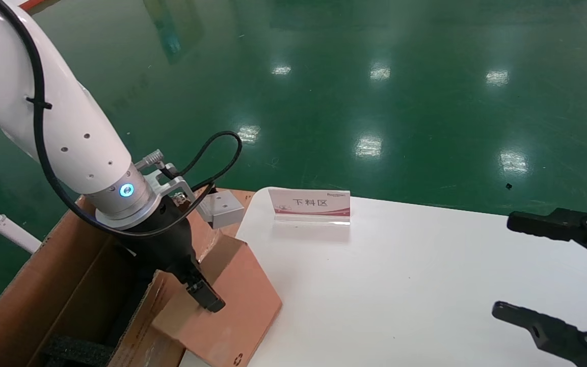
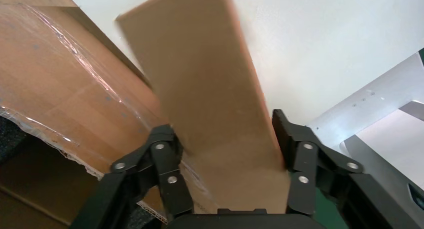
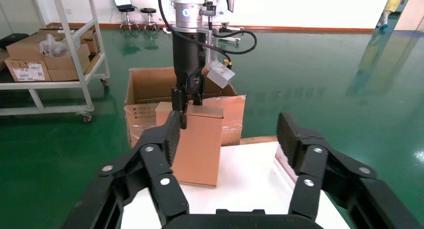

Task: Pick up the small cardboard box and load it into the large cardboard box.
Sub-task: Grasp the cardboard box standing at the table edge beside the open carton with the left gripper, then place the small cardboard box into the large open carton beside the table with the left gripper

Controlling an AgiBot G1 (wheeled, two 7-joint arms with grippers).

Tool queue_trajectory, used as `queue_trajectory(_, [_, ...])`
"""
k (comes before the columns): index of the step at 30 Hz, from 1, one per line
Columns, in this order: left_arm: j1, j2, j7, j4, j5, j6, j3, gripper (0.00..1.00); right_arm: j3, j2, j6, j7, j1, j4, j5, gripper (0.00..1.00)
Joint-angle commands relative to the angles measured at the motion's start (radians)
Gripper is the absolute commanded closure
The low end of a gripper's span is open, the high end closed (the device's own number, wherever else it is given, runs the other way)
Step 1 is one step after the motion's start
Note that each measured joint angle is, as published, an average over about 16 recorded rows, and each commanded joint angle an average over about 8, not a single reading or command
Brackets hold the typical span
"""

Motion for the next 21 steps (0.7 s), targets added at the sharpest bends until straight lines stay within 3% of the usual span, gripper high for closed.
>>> queue_trajectory(1, [0.000, 0.000, 0.000, 0.000, 0.000, 0.000, 0.000, 1.00, 0.000, 0.000, 0.000, 0.000, 0.000, 0.000, 0.000, 1.00])
queue_trajectory(12, [-0.027, 0.003, 0.016, 0.021, -0.007, 0.007, -0.015, 1.00, 0.000, 0.000, 0.000, 0.000, 0.000, 0.000, 0.000, 1.00])
queue_trajectory(21, [-0.202, -0.006, 0.052, 0.038, 0.014, 0.059, -0.075, 1.00, -0.001, 0.000, 0.000, -0.001, 0.001, -0.001, 0.000, 1.00])
